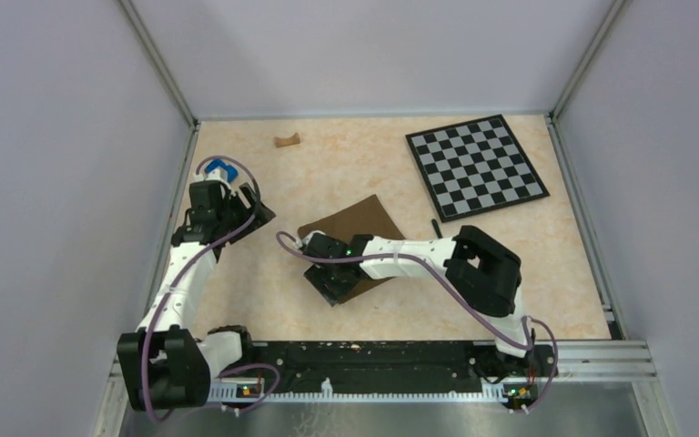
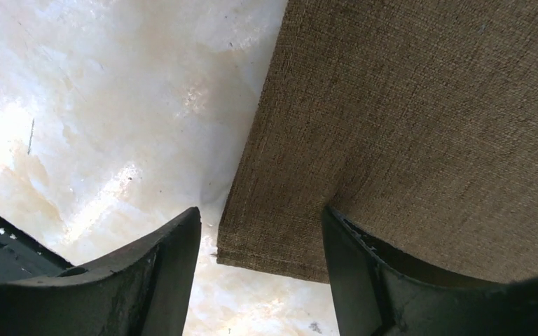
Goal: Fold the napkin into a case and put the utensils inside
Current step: Fold the lower triangle-folded napkin at the center of the board.
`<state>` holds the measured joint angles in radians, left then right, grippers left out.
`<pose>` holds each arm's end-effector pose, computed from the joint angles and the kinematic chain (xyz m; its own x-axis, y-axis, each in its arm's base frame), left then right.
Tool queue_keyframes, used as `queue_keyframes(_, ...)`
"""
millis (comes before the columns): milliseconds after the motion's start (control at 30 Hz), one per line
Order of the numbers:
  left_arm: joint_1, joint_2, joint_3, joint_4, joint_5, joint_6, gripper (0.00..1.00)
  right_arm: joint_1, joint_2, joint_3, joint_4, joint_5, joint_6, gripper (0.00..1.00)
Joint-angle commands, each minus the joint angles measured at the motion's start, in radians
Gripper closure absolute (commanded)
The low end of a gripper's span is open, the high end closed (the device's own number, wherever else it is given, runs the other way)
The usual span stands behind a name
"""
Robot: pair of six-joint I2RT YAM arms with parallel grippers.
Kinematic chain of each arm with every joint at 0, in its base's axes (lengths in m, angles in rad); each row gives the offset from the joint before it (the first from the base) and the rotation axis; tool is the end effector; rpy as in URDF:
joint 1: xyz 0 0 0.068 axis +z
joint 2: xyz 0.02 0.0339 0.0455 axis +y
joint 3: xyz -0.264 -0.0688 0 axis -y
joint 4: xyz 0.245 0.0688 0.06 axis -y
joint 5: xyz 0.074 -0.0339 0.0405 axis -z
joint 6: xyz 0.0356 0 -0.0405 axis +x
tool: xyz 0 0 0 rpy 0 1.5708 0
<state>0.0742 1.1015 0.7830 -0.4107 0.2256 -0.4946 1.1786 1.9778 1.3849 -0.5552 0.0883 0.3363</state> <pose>0.2331 0.0093 0.2568 -0.6295 -0.5107 -0.5856 -0.2326 0.8429 -0.4852 0.1581 0.3741 0.1690 -0.6282 -0.6589 -0.4138 -0.7408 0.6691 0.0595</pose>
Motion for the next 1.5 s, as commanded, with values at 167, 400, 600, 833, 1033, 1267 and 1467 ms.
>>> queue_keyframes(167,0.023,-0.028,-0.022,0.052,0.041,0.008,0.21,0.042,0.091,0.059,-0.059,0.139,-0.011,0.43)
queue_keyframes(400,0.03,-0.04,-0.028,0.05,0.043,0.009,0.2,0.084,0.142,0.025,-0.057,0.296,0.008,0.62)
queue_keyframes(600,0.03,-0.042,-0.044,0.052,0.059,0.003,0.2,0.075,0.067,-0.033,0.047,0.261,0.003,0.9)
queue_keyframes(833,0.029,-0.045,-0.06,0.052,0.092,-0.002,0.2,0.04,-0.033,-0.065,0.135,0.15,-0.02,0.94)
queue_keyframes(1033,0.029,-0.038,-0.055,0.059,0.11,-0.004,0.2,0.043,-0.108,-0.015,0.012,0.088,-0.027,0.43)
queue_keyframes(1267,0.03,-0.003,-0.026,0.032,0.073,0.027,0.18,0.038,-0.02,0.144,-0.23,0.054,0.043,0.32)
queue_keyframes(1467,0.03,0.01,-0.013,0.012,0.063,0.046,0.12,0.015,0.065,0.224,-0.288,0.059,0.063,0.35)
